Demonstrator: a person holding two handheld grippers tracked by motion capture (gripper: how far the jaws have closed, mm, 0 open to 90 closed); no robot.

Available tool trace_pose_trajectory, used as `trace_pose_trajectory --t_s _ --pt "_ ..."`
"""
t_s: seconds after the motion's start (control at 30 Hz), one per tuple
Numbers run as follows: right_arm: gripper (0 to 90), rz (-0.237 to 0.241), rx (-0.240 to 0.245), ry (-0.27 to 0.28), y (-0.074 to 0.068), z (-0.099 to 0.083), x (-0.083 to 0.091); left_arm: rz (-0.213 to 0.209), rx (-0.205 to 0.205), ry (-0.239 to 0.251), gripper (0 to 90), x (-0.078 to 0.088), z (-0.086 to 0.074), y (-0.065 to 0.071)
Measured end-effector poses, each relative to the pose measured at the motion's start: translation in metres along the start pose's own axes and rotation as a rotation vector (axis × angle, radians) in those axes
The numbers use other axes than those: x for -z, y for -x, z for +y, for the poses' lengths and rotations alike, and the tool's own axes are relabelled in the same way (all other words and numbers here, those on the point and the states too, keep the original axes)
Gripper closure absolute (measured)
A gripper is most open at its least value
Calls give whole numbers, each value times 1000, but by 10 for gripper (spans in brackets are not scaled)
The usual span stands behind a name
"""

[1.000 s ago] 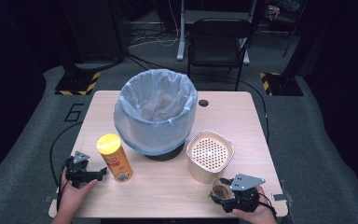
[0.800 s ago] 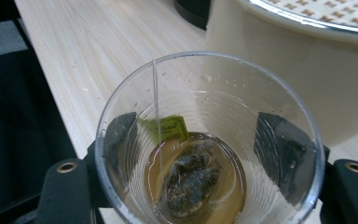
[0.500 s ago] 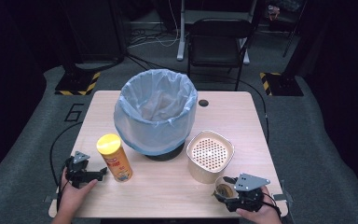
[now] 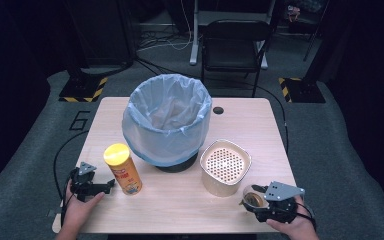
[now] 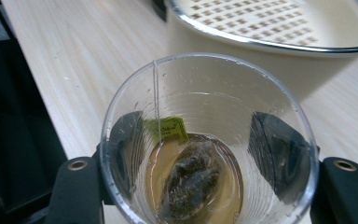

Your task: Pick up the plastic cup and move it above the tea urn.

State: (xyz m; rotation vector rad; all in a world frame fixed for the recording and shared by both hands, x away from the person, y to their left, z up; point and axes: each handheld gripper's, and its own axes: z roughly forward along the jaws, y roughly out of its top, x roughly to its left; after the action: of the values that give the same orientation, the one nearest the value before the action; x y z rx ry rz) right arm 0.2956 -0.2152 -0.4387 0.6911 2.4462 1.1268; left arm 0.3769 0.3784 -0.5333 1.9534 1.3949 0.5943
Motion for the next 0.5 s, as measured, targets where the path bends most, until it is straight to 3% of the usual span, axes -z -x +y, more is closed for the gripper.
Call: trace_pose_trajectory --t_s 0.23,0.5 --pt "365 -49 -10 -5 17 8 14 -1 0 1 4 0 0 0" --pt "364 -60 -26 -7 31 11 18 0 2 2 4 0 0 0"
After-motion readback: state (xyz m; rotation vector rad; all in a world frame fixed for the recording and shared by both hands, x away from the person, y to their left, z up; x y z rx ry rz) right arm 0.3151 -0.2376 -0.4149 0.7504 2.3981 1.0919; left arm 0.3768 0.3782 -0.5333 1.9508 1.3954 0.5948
